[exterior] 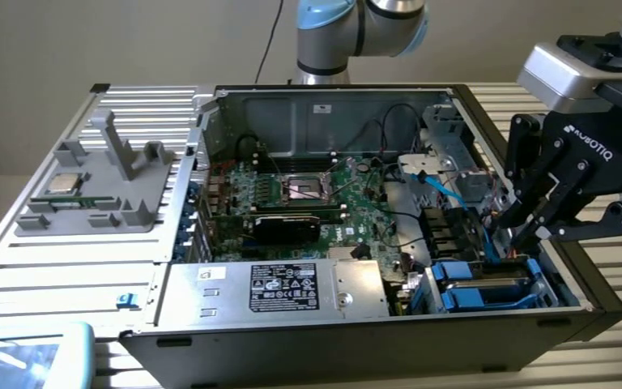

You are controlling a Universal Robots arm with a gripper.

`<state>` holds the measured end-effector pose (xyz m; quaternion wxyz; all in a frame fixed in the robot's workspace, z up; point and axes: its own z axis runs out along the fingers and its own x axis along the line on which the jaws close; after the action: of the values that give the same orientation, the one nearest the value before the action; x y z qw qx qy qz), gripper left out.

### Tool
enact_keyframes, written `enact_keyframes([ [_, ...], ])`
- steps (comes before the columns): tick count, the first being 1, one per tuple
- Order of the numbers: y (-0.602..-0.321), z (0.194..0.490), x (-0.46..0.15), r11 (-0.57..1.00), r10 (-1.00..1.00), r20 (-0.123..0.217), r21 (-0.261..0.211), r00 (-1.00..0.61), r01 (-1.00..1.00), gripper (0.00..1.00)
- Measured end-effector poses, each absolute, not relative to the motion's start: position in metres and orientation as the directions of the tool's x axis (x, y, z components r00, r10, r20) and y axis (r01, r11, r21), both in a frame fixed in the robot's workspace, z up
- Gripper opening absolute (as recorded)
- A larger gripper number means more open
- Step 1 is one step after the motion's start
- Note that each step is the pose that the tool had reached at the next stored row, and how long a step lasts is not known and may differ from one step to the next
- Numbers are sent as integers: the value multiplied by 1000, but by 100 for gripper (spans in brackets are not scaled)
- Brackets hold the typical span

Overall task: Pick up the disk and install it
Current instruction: 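Insert the second disk wire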

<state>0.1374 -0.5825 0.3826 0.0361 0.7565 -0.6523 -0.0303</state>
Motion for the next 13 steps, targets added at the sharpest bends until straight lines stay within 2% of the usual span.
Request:
enact_keyframes([
  [10, -582, 383, 137, -146, -989, 1, 94, 147, -985, 27],
  [13, -582, 383, 137, -146, -989, 1, 94, 147, -985, 11],
])
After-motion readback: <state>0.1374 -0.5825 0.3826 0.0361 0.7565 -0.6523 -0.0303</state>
